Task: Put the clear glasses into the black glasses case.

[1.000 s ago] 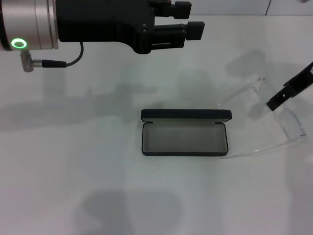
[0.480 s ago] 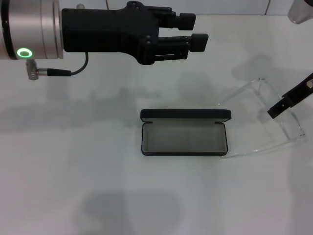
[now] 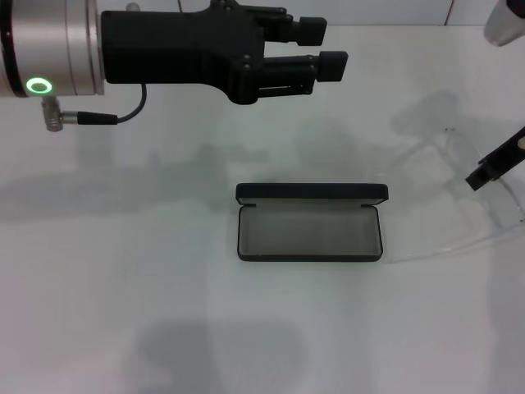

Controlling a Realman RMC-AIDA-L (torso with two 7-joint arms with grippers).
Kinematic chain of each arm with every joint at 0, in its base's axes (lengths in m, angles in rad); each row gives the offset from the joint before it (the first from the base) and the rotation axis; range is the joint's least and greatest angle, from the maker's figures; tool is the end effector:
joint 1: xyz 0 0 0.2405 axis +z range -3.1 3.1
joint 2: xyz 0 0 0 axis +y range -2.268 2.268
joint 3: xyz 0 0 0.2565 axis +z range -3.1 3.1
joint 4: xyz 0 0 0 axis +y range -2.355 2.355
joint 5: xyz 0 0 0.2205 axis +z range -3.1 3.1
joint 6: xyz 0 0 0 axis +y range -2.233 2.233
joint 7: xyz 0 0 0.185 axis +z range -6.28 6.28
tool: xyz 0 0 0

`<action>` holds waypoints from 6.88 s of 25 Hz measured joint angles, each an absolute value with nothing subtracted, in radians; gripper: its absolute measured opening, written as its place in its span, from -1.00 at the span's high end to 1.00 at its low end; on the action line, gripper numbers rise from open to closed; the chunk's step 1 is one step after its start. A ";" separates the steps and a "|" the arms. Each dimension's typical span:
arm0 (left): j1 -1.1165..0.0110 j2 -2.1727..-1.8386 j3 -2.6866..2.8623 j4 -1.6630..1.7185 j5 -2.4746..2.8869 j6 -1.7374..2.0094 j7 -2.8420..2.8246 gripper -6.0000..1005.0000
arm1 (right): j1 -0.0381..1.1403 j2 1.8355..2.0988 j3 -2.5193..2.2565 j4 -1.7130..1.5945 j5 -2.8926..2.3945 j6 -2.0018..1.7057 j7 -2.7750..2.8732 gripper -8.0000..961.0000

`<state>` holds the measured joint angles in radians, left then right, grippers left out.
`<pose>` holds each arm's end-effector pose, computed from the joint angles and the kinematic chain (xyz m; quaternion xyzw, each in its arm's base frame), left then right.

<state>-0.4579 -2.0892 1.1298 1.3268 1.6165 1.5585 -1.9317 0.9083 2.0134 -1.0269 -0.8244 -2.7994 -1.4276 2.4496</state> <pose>-0.0940 0.3502 0.0169 -0.9417 -0.1305 -0.3029 0.0661 0.2327 0.4392 -0.0129 -0.8763 0.3890 -0.2008 0.2010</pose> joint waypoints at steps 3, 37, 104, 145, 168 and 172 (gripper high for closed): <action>-0.463 -2.087 1.127 1.332 1.616 1.558 -1.931 0.04 | 0.904 2.012 -1.059 -0.825 -2.804 -1.417 2.448 0.43; -0.436 -2.089 1.140 1.328 1.323 1.645 -1.834 0.26 | 0.358 2.019 -1.064 -1.515 -1.820 -1.473 2.018 0.78; -0.535 -2.089 1.178 0.996 1.381 1.798 -1.706 0.80 | 0.511 2.023 -1.170 -0.996 -1.369 -1.743 1.743 0.78; -0.530 -2.089 1.178 0.989 1.382 1.823 -1.697 0.80 | 0.498 2.022 -1.135 -0.917 -1.300 -1.790 1.707 0.78; -0.538 -2.089 1.213 0.976 1.347 1.846 -1.694 0.80 | 0.489 2.016 -1.065 -0.853 -1.289 -1.790 1.678 0.78; -0.550 -2.089 1.226 0.968 1.355 1.840 -1.693 0.80 | 0.511 2.021 -1.068 -0.823 -1.275 -1.795 1.677 0.78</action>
